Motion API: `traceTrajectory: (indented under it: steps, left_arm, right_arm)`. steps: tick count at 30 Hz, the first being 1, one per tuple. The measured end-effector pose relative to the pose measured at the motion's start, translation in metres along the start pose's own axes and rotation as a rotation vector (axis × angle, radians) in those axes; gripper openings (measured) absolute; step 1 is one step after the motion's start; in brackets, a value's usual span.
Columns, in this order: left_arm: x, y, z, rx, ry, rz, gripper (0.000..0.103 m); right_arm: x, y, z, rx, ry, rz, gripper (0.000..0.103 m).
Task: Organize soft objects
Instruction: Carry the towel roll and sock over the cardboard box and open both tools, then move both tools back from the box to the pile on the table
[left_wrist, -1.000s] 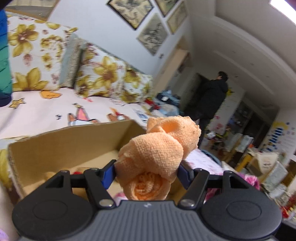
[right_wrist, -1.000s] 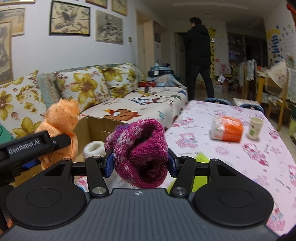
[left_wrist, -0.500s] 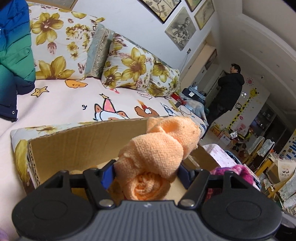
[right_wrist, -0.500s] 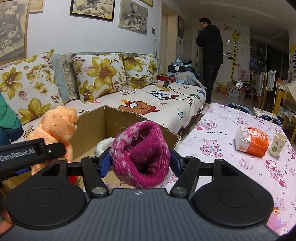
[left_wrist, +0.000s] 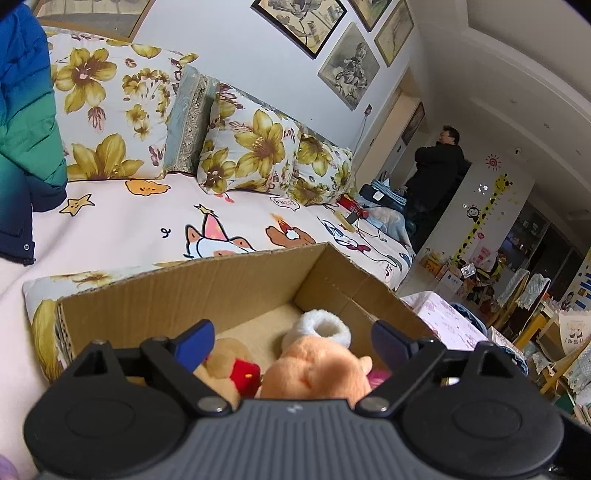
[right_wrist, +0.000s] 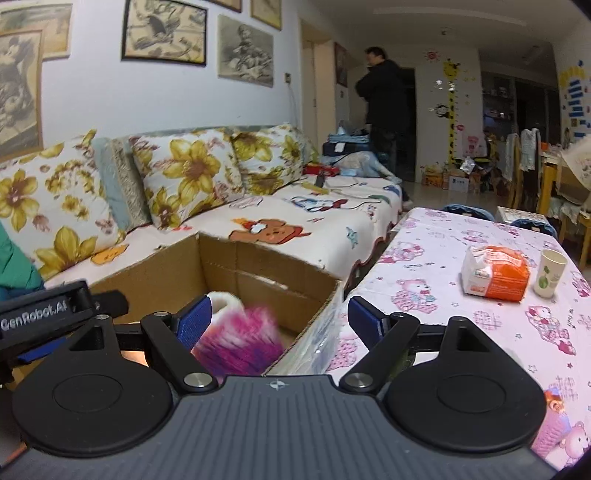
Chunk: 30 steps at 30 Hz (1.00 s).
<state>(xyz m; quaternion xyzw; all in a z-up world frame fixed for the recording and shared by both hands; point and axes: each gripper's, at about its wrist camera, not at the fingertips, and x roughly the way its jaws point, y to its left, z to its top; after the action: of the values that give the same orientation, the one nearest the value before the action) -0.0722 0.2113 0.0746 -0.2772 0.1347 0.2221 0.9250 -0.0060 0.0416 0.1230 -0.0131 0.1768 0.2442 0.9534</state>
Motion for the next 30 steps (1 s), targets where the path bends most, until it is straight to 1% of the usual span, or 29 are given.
traceTrajectory:
  steps: [4,9,11,17,21,23,30]
  left_arm:
    - [0.000,0.001,0.001,-0.004,-0.007,0.000,0.092]
    - [-0.003,-0.005,0.000,0.034,-0.036,-0.013,0.092]
    - [-0.006,-0.007,0.000,0.045,-0.049,-0.022,0.094]
    - [-0.008,-0.015,-0.003,0.087,-0.067,-0.047,0.094]
    - [-0.011,-0.023,-0.007,0.126,-0.081,-0.070,0.094]
    - [-0.014,-0.028,-0.009,0.147,-0.089,-0.082,0.098]
    - [-0.021,-0.044,-0.019,0.218,-0.121,-0.127,0.099]
  right_arm:
    - [-0.012,-0.008,-0.001,0.041,-0.023,-0.026,0.101]
    - [-0.027,-0.022,-0.010,0.104,-0.030,-0.082,0.101]
    - [-0.030,-0.026,-0.014,0.123,-0.030,-0.102,0.101]
    - [-0.039,-0.036,-0.023,0.123,-0.046,-0.166,0.102]
    - [-0.047,-0.045,-0.027,0.145,-0.049,-0.186,0.102]
    - [-0.049,-0.049,-0.029,0.153,-0.052,-0.200,0.102]
    - [-0.059,-0.060,-0.040,0.184,-0.051,-0.251,0.102]
